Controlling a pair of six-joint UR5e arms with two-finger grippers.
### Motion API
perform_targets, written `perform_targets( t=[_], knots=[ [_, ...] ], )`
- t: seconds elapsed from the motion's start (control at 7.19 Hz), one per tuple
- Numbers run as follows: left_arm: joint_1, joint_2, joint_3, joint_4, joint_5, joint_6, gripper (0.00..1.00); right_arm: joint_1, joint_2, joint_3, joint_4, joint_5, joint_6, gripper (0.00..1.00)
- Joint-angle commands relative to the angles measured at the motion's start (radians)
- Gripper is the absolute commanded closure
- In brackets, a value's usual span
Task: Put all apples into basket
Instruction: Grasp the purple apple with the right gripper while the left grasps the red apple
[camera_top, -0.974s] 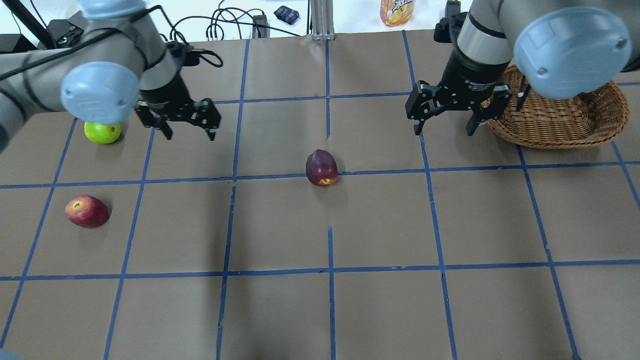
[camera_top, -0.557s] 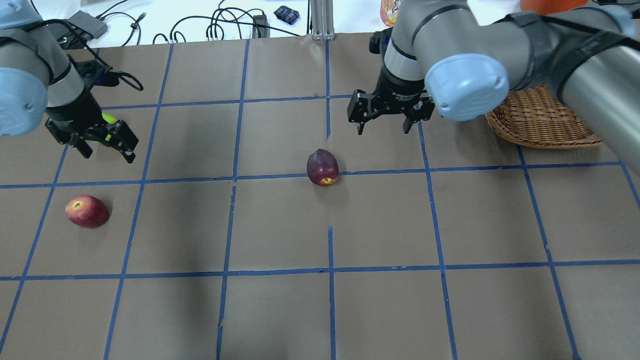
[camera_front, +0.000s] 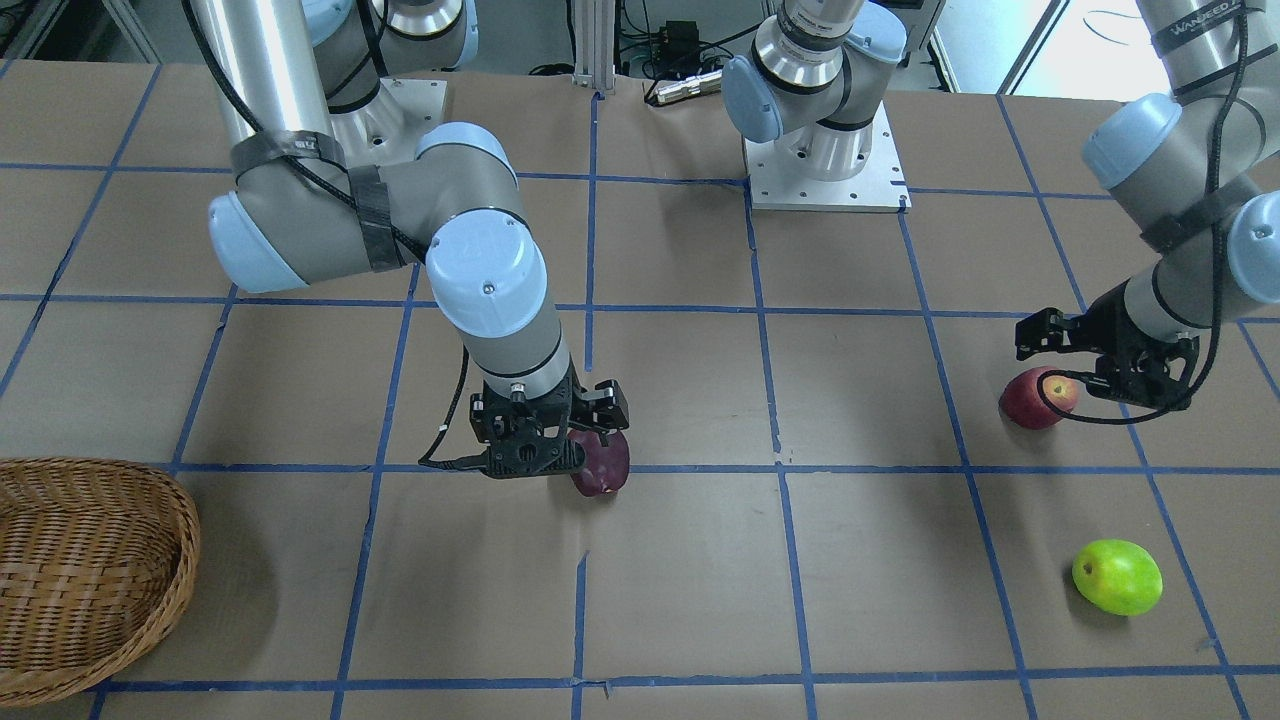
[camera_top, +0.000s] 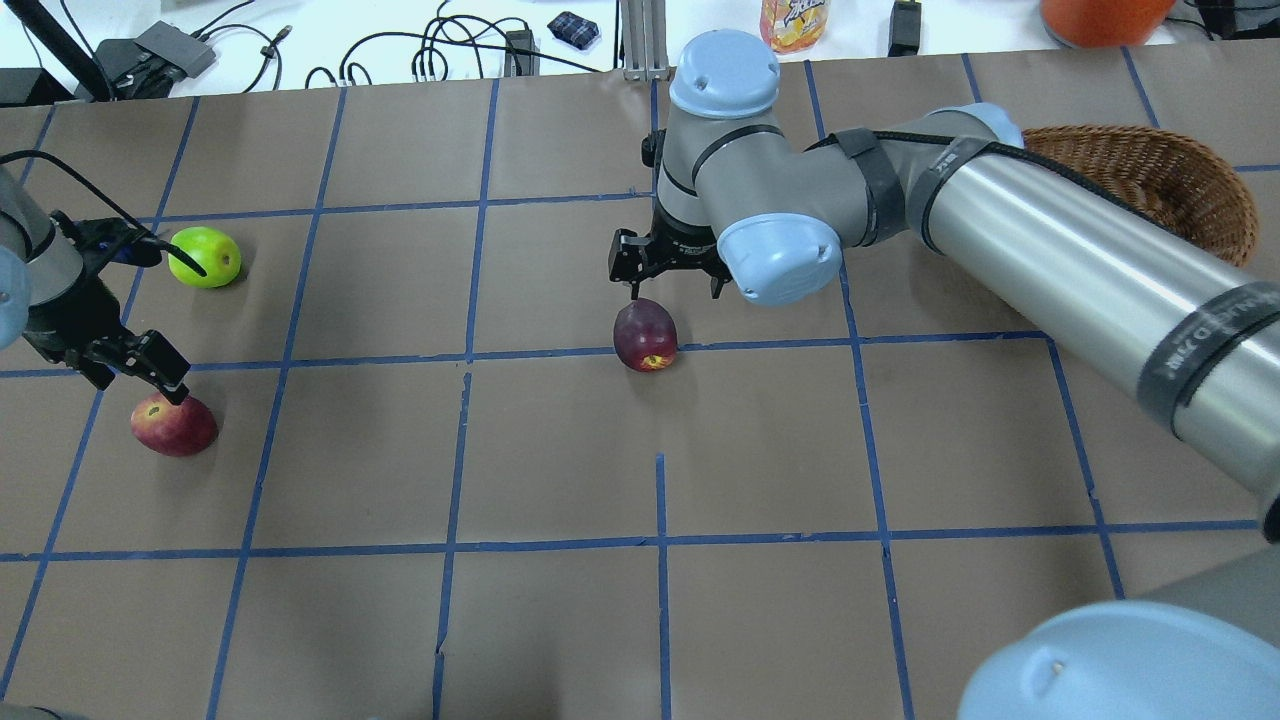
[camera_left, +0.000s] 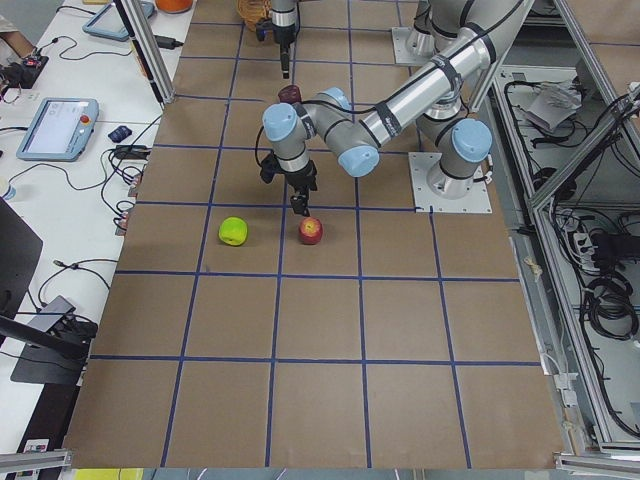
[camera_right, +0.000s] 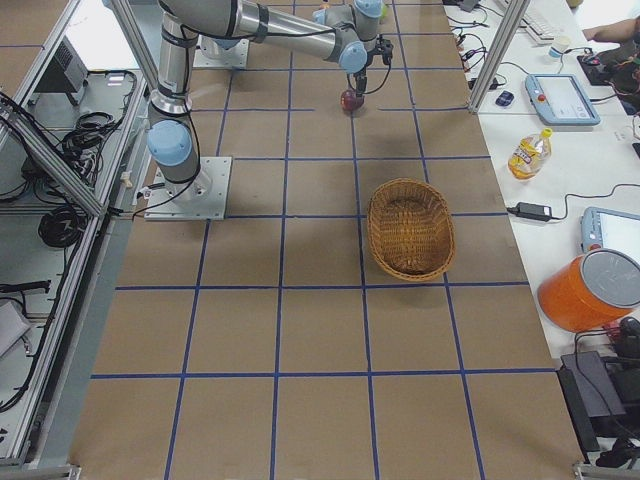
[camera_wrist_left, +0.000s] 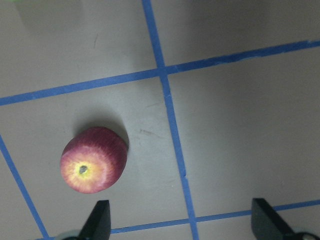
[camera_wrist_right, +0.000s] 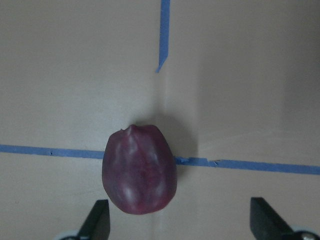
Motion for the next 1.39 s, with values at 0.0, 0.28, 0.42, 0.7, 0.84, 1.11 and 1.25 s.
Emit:
perform_targets(
  t=[0.0, 0.28, 0.42, 0.7, 0.84, 1.11, 1.25],
  knots=[
    [0.015, -0.061, -0.024, 0.088, 0.013, 0.050, 0.00, 0.011, 0.051, 0.000, -0.041, 0.004, 0.002, 0.00],
    [0.021, -0.119, -0.021, 0.100, 0.038, 0.052, 0.00, 0.014, 0.069, 0.001, -0.039, 0.006, 0.014, 0.00],
    [0.021, -0.133, -0.022, 0.116, 0.054, 0.049, 0.00, 0.025, 0.078, 0.001, -0.038, 0.009, 0.024, 0.00],
    [0.021, -0.167, -0.024, 0.116, 0.053, 0.047, 0.00, 0.036, 0.089, 0.001, -0.038, 0.010, 0.024, 0.00],
    [0.022, -0.179, -0.018, 0.117, 0.055, 0.047, 0.00, 0.036, 0.092, 0.001, -0.038, 0.015, 0.024, 0.00],
    [0.023, -0.184, -0.022, 0.117, 0.055, 0.038, 0.27, 0.037, 0.112, 0.001, -0.041, 0.040, 0.051, 0.00],
    [0.023, -0.176, -0.013, 0.117, 0.059, 0.035, 0.61, 0.037, 0.113, 0.003, -0.039, 0.041, 0.057, 0.00]
  ],
)
